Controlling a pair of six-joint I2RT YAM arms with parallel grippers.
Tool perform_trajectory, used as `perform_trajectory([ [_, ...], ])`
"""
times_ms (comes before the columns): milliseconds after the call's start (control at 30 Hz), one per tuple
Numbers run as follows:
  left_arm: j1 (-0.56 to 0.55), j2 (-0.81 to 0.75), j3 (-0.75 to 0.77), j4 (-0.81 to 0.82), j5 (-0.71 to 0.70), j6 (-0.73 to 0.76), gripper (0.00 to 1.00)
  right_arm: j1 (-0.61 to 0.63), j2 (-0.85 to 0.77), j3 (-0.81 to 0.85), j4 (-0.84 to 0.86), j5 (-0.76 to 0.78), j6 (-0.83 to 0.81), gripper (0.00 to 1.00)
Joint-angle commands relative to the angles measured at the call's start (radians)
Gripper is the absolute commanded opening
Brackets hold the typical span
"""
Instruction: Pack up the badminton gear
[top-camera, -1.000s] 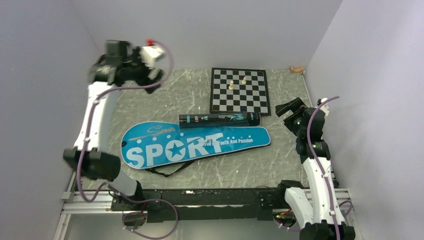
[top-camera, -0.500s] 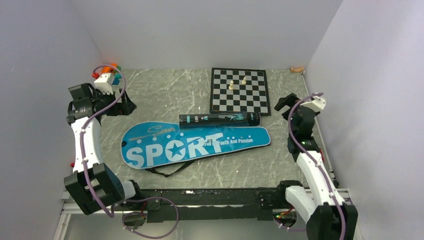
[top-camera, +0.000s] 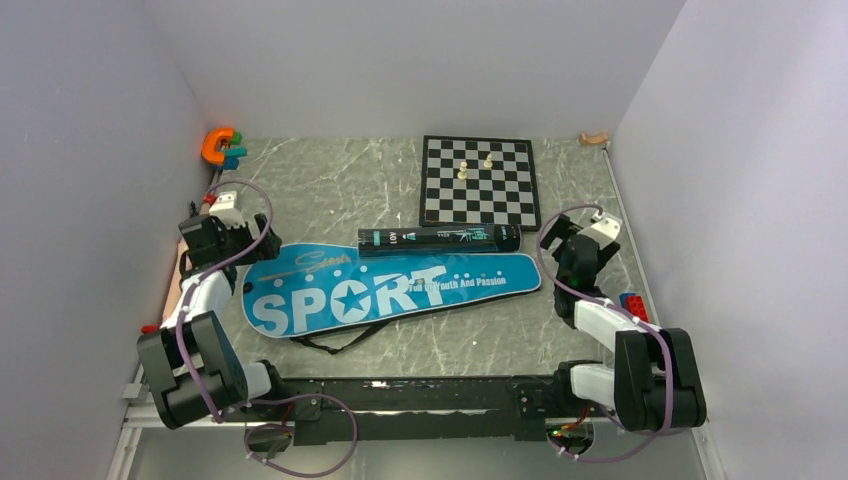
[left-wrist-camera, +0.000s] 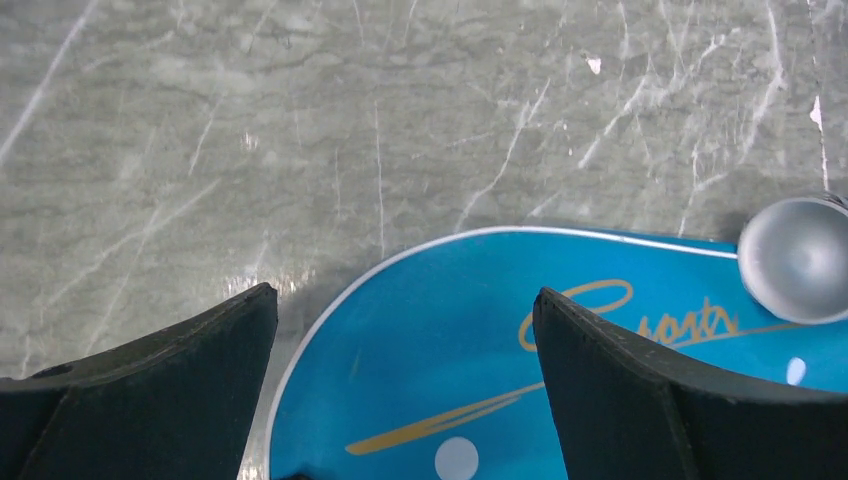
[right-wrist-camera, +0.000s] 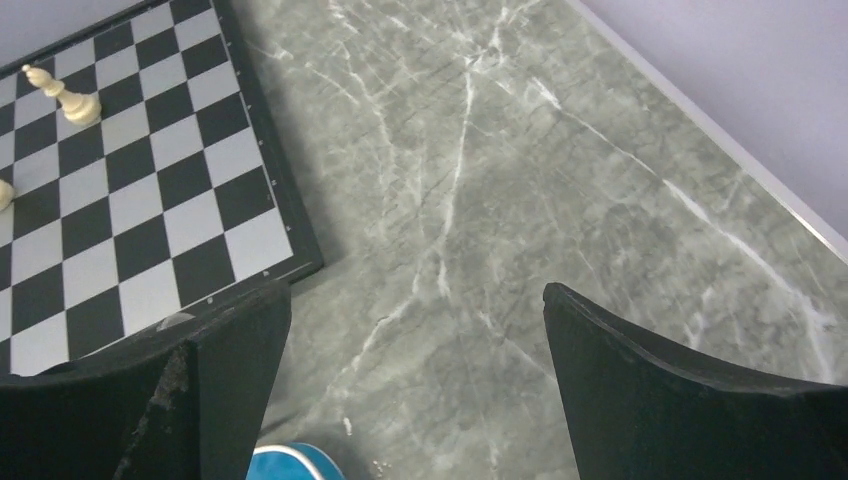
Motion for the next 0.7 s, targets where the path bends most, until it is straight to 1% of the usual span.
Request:
perform_trajectory([
  [0, -0.054, 0.014, -0.02, 0.253, -0.102, 0.05, 0.99, 0.006, 0.003, -0.042, 0.293, 0.075, -0.045, 1.0],
  [67, -0.079, 0.022, -0.055, 0.308, -0.152, 0.068, 0.99, 0.007, 0.01, -0.043, 0.309, 0.071, -0.051, 1.0],
  [300, -0.152, -0.025, -0.223, 0.568, -0.226, 0.107, 0.99, 0.018, 0.021, -0.051, 0.345, 0.085, -0.059, 1.0],
  [433, -0.203, -0.06, -0.321, 0.713, -0.234, 0.15, 1.0, 0.022, -0.003, -0.065, 0.338, 0.098, -0.057, 1.0],
  [467, -0.215, -0.067, -0.332, 0.729, -0.244, 0.158, 1.0, 0.023, -0.015, -0.075, 0.337, 0.104, -0.053, 1.0],
  [567, -0.24, -0.062, -0.321, 0.707, -0.263, 0.176, 0.99, 0.023, -0.063, -0.101, 0.302, 0.127, -0.068, 1.0],
  [667, -0.246, -0.057, -0.314, 0.705, -0.252, 0.132, 0.99, 0.023, -0.128, -0.161, 0.303, 0.174, -0.074, 1.0],
])
